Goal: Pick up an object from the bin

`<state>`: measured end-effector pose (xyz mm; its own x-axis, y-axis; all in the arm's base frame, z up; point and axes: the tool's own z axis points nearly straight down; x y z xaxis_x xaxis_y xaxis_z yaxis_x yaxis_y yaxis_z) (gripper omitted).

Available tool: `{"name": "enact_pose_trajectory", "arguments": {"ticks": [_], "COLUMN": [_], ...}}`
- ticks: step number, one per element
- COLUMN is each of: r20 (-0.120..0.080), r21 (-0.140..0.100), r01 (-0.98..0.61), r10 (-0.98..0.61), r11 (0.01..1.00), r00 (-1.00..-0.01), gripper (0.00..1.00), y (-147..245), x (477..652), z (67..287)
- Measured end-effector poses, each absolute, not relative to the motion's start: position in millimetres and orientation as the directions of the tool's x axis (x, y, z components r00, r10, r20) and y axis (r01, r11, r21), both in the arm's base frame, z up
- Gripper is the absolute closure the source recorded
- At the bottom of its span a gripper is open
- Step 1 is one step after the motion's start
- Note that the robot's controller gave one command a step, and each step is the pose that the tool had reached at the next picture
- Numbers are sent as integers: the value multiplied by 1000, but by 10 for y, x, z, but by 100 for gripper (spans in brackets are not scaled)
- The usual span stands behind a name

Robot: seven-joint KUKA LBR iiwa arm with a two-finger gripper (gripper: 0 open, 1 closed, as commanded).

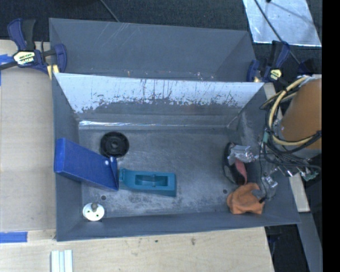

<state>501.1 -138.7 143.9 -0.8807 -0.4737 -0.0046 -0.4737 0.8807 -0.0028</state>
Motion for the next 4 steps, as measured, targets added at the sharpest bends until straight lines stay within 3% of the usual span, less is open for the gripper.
{"name": "enact_pose_trajectory", "arguments": {"ticks": [1,2,4], "r20": [-7,-8,-7], "r21": [5,4,4], "r01": [-741,-734,-735], "r10": [-741,-734,-735], "r11": [672,679,678], "r00": [-672,-679,-678], "gripper": [0,100,100], "y": [-1458,-1501,-1501], "x": [4943,4886,4880], "z": [948,718,742]}}
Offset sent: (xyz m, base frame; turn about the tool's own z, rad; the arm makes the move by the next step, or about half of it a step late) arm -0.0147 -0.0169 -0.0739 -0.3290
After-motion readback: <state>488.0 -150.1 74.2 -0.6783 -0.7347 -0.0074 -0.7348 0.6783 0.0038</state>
